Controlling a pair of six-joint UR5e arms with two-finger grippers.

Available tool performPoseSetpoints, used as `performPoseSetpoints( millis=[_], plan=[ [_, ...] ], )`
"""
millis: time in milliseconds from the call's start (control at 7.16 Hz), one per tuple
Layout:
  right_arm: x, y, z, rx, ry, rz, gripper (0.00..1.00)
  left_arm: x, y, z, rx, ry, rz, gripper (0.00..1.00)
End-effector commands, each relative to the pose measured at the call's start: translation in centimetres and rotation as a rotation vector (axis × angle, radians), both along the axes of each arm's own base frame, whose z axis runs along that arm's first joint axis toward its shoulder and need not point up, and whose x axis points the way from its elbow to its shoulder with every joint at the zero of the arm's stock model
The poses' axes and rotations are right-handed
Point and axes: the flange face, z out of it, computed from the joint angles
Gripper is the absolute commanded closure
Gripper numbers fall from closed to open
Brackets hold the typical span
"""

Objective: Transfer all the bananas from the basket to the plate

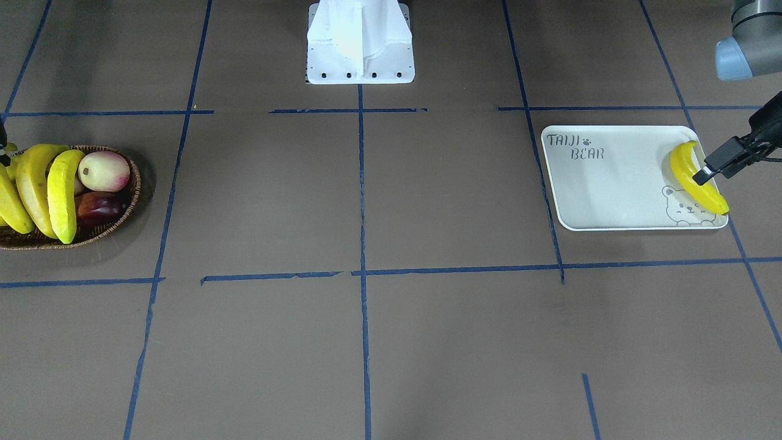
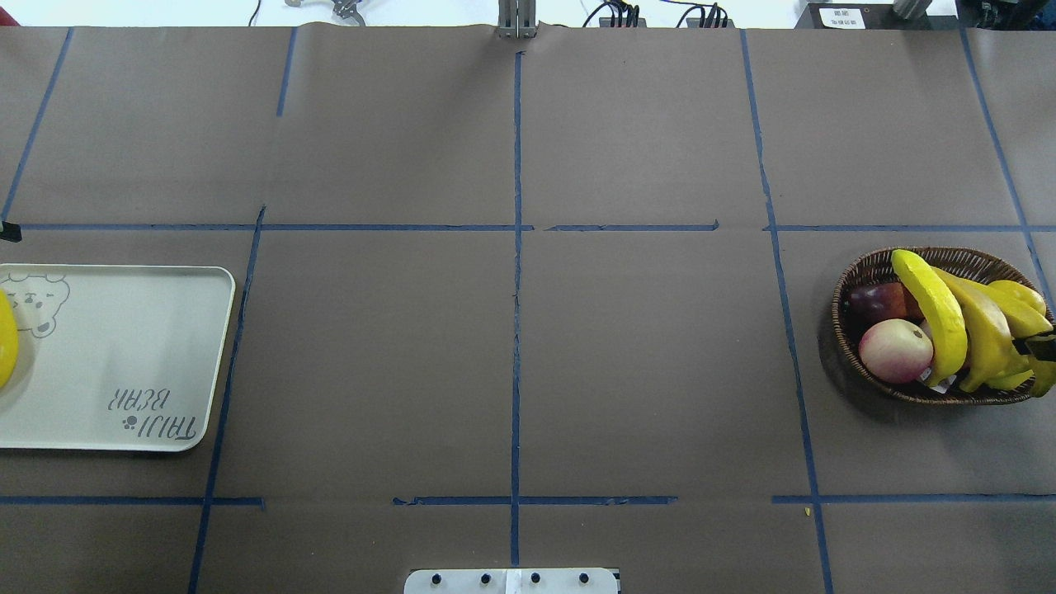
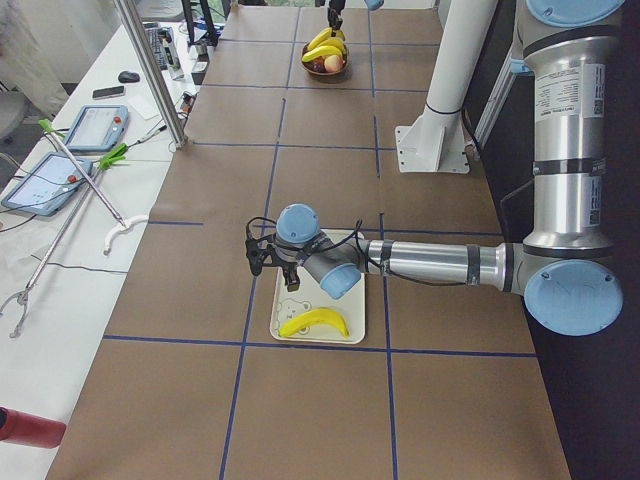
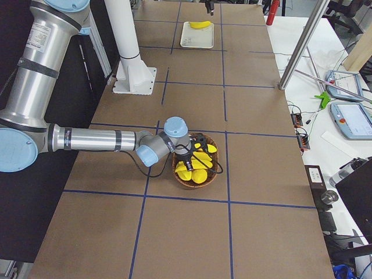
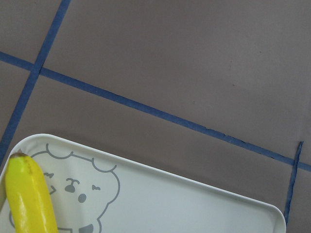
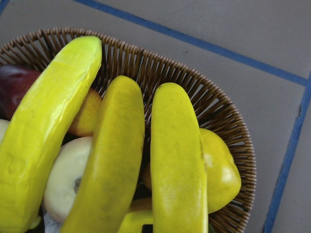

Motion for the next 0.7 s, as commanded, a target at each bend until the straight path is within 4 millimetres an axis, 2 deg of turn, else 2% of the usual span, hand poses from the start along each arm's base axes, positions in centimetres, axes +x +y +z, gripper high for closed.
performPoseSetpoints(
  millis=[0, 140, 279, 419, 558],
  plan=[
    [2.6, -0.5, -3.3, 0.030, -0.042, 0.069, 1.00, 0.0, 0.1, -0.1, 0.009, 0.006, 0.001, 0.00],
    [1.9, -1.6, -5.1, 0.044, -0.088, 0.055, 1.00, 0.0, 0.1, -0.1, 0.009, 0.006, 0.001, 0.00],
    [0.9, -3.7, -7.7, 0.021, -0.153, 0.097, 1.00, 0.1, -0.2, -0.7, 0.022, 0.009, 0.001, 0.00],
    [-0.8, -5.7, -10.9, -0.018, -0.228, 0.130, 1.00, 0.2, -0.2, -1.9, 0.070, 0.025, 0.003, 0.00],
    [-3.7, -7.1, -13.9, -0.008, -0.276, 0.106, 0.98, 0.2, -0.3, -3.3, 0.111, 0.050, -0.006, 0.00]
  ],
)
